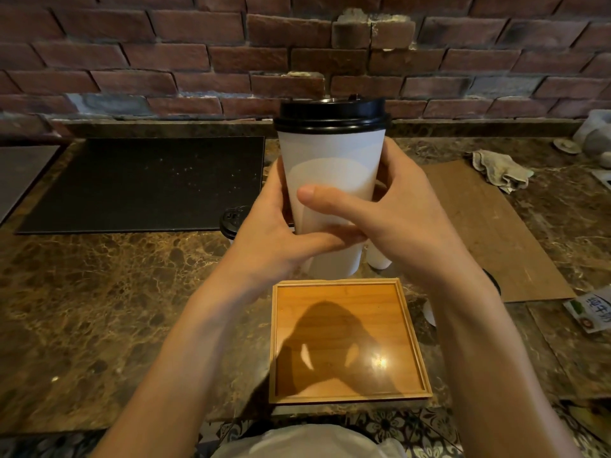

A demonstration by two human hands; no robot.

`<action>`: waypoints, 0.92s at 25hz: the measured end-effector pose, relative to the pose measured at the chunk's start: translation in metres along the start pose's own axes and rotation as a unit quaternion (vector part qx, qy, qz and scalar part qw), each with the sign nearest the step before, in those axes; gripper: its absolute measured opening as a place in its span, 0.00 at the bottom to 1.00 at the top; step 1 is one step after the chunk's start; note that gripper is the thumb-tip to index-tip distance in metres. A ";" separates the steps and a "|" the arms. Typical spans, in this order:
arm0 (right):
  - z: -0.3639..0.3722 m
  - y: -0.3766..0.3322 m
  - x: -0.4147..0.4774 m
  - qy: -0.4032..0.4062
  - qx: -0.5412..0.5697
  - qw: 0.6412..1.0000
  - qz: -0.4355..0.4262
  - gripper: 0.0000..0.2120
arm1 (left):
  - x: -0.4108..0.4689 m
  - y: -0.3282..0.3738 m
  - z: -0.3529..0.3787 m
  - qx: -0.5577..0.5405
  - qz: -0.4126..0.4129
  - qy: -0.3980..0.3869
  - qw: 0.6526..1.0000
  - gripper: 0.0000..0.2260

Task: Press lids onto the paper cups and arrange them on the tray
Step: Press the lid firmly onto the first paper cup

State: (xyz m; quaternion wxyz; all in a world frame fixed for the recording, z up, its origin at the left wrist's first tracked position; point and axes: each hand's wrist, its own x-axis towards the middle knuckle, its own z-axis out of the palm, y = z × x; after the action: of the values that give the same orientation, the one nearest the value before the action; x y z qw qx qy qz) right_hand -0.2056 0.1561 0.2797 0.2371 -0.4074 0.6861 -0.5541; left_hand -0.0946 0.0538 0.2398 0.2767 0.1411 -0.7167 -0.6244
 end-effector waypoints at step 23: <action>0.004 0.004 0.002 0.013 -0.004 0.999 0.030 0.33 | 0.004 -0.005 0.004 0.041 0.037 0.012 0.998 0.42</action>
State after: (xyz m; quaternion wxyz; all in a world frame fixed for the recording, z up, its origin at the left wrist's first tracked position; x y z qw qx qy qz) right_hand -0.2052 0.1526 0.2751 0.2428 -0.3804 0.7034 -0.5491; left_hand -0.1011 0.0534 0.2352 0.3017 0.1332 -0.7435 -0.5818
